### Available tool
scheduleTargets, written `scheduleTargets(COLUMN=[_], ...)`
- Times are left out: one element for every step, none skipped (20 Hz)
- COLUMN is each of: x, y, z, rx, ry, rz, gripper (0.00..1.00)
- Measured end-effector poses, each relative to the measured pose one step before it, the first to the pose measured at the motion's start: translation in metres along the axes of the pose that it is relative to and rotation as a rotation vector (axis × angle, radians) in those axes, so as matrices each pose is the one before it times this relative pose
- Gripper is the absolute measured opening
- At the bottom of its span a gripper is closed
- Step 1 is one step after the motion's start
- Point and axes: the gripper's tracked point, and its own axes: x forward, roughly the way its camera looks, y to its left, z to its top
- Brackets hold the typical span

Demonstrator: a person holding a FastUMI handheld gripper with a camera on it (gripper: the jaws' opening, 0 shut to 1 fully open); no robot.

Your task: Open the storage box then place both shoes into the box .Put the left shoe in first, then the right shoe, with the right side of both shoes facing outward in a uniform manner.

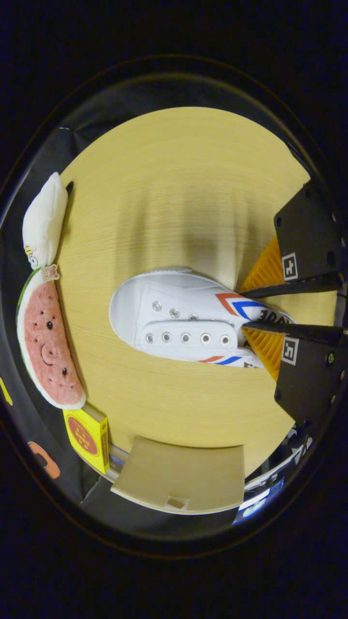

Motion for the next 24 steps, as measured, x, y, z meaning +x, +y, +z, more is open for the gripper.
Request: scheduleTargets(x=[0.00150,-0.00134,0.00749,-0.00607,-0.00035,-0.00287,-0.00185,-0.00328,-0.00155,-0.00338,-0.00274,-0.00431,-0.00120,-0.00495,-0.00787,-0.00968,-0.00671,-0.01028,-0.00695,-0.01007,-0.01031,-0.00746,-0.00613,-0.00526], y=[-0.00177,-0.00371,0.00568,-0.00196,-0.00158,-0.00087,0.00061,0.00227,0.00372,0.00485,0.00405,0.00342,-0.00184,0.00115,0.00098,0.00112,0.00285,0.00095,-0.00053,-0.00136,0.00052,0.00375,0.00346,0.00309], z=[-0.00037,-0.00072,-0.00110,0.00271,0.00035,0.00161,-0.00039,-0.00086,-0.00092,-0.00014,-0.00058,0.00094,0.00152,0.00367,0.00200,0.00170,0.00123,0.00042,0.00110,0.00218,0.00086,0.00058,-0.00142,-0.00300], rx=[0.02749,0.01944,0.06447,0.02291,0.00416,0.00103,0.00433,0.00902,0.01688,0.01515,0.00678,0.00494,-0.00506,-0.00903,-0.00713,-0.00615,-0.00727,-0.01160,-0.01505,-0.01678,-0.01904,-0.01082,-0.01486,-0.01140], ry=[-0.00145,0.00949,-0.00028,-0.00165,-0.00929,-0.01251,-0.00506,-0.00101,0.00177,-0.00433,-0.00567,-0.01472,-0.01461,-0.01809,-0.02185,-0.01855,-0.01854,-0.02370,-0.02048,-0.02159,-0.01794,-0.02148,-0.01331,-0.01377], rz=[0.01361,-0.00124,0.04632,0.03517,0.01716,0.01610,0.01234,0.01464,0.01363,0.01857,0.01160,0.00958,0.00810,0.00338,0.00311,0.00513,0.00941,0.01015,0.00421,-0.00010,-0.00434,-0.00436,-0.00080,0.00486], gripper=[0.27,0.14,0.14,0.00,0.00,0.00,0.00,0.00,0.00,0.00,0.00,0.00,0.00,0.00,0.00,0.00,0.00,0.00,0.00,0.00,0.00,0.00,0.00,0.00])
